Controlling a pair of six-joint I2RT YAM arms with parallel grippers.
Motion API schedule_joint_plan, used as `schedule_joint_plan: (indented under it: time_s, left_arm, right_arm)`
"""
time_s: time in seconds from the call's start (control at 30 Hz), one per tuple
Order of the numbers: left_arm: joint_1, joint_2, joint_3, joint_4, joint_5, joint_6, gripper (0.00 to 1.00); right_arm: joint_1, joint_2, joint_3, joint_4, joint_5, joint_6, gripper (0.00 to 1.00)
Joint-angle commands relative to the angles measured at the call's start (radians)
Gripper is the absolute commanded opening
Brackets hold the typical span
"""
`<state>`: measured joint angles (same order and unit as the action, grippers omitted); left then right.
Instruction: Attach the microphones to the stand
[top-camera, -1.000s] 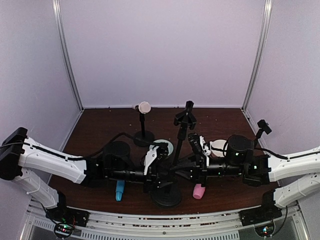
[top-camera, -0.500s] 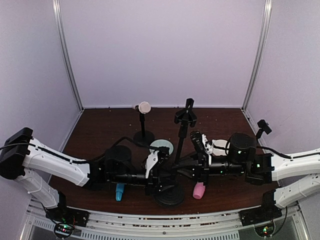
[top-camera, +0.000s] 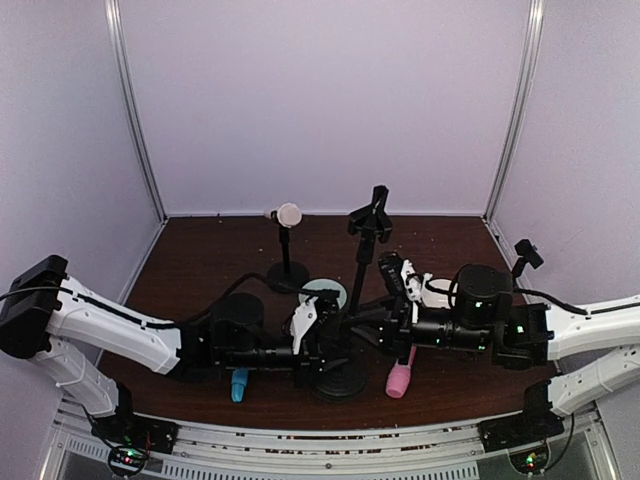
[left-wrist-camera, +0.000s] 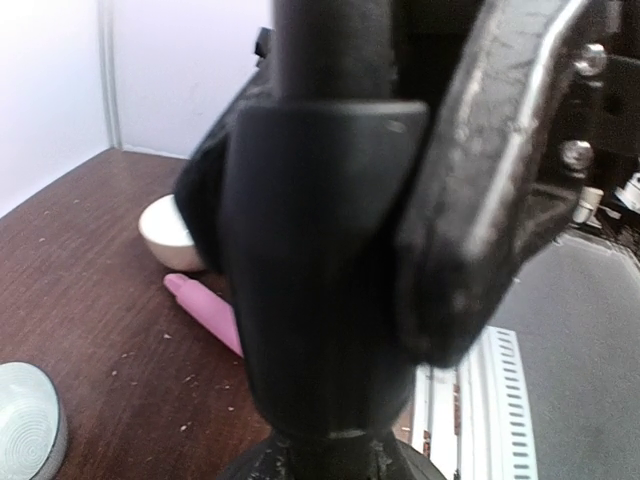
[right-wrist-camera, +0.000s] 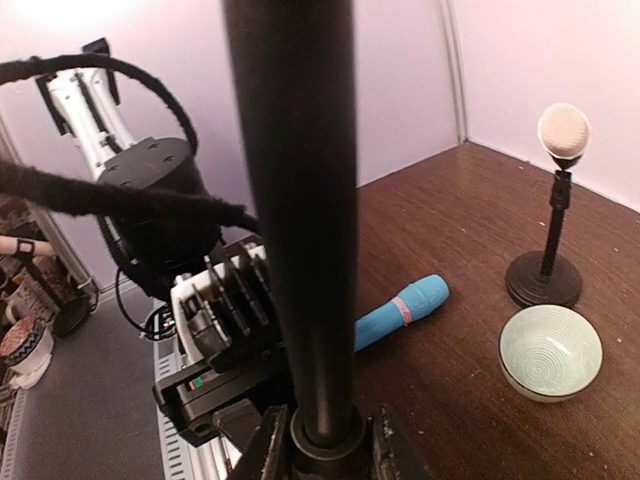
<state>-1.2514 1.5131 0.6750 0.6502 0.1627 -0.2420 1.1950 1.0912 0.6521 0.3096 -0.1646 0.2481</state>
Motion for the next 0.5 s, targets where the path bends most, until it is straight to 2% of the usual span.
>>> schedule_joint_plan:
  time_s: [0.0, 0.1, 0.27, 0.3, 0.33, 0.37, 0.47]
  left_arm:
    - [-0.009, -0.008, 0.012, 0.015, -0.229, -0.012, 0.00]
    - [-0.011, -0.010, 0.018, 0.007, -0.295, -0.014, 0.00]
    - [-0.011, -0.017, 0.012, 0.001, -0.307, -0.012, 0.00]
    - [-0.010, -0.016, 0.012, -0.006, -0.295, -0.005, 0.10]
    - [-0.011, -0.017, 0.011, -0.017, -0.290, -0.002, 0.30]
    - [-0.011, -0.019, 0.006, -0.026, -0.294, -0.005, 0.41]
    - [-0.013, -0.052, -0.049, -0.005, -0.300, -0.010, 0.61]
  right_arm:
    - [0.069, 0.013, 0.138, -0.175, 0.604, 0.145, 0.00]
    - [0.090, 0.047, 0.190, -0.250, 0.677, 0.198, 0.00]
    - [0.091, 0.022, 0.127, -0.119, 0.597, 0.107, 0.00]
    - [0.089, 0.014, 0.103, -0.076, 0.593, 0.077, 0.00]
    - [0.083, 0.007, 0.067, -0.021, 0.577, 0.040, 0.00]
    - [0.078, 0.004, 0.033, 0.044, 0.553, -0.008, 0.00]
    - [0.065, 0.015, -0.043, 0.179, 0.519, -0.105, 0.00]
